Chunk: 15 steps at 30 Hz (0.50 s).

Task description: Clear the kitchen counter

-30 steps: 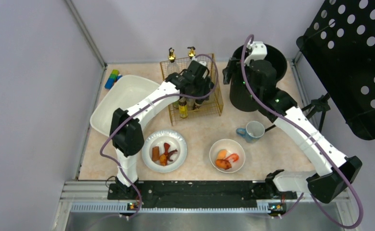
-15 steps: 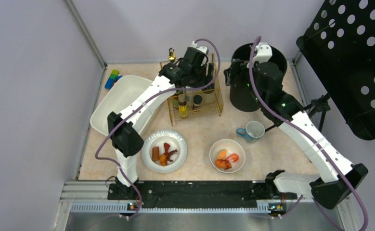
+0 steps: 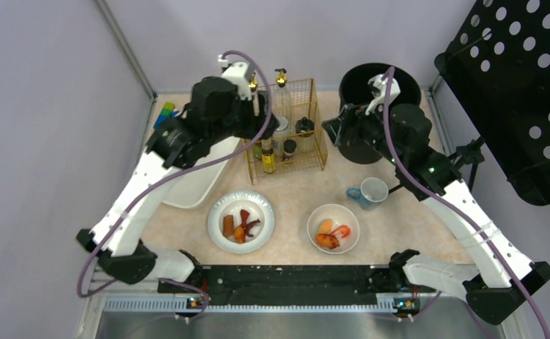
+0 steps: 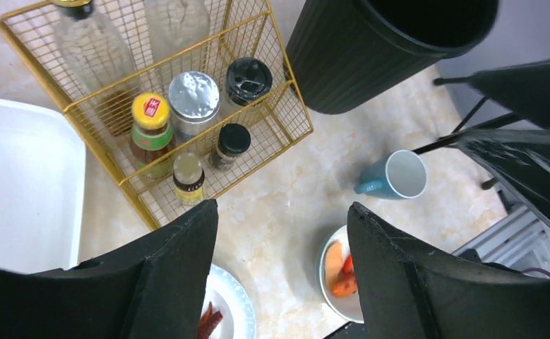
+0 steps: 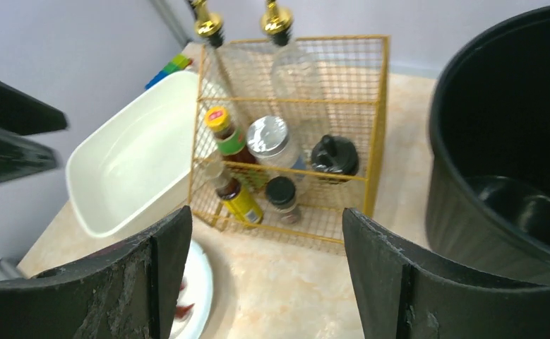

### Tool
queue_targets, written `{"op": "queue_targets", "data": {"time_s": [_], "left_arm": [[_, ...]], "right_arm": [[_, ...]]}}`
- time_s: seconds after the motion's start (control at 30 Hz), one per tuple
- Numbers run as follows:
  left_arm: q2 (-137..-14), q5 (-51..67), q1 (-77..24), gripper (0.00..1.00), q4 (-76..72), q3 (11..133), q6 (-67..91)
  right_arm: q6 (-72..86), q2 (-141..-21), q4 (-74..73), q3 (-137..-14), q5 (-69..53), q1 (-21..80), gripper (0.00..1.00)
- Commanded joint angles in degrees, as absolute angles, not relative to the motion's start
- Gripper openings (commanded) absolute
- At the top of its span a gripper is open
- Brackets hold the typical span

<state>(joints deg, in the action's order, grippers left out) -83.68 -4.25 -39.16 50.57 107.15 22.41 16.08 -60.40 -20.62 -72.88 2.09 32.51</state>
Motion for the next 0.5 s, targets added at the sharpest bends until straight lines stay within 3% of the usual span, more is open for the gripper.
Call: {"op": "queue_targets", "data": {"time_s": [0.0,0.47], "left_arm": [[-74.13,-3.90,-39.29,0.72,49.35,95.17,24.41],[-51.98,-5.70,-39.29,0.70,45.00,62.40,35.54]], "right_arm": [[17.89,-59.33,-21.93,-70.22,-7.94,32.69,0.77],[22.30,-62.71,-14.99,-53.92,-19.80,37.47,0.74]]}}
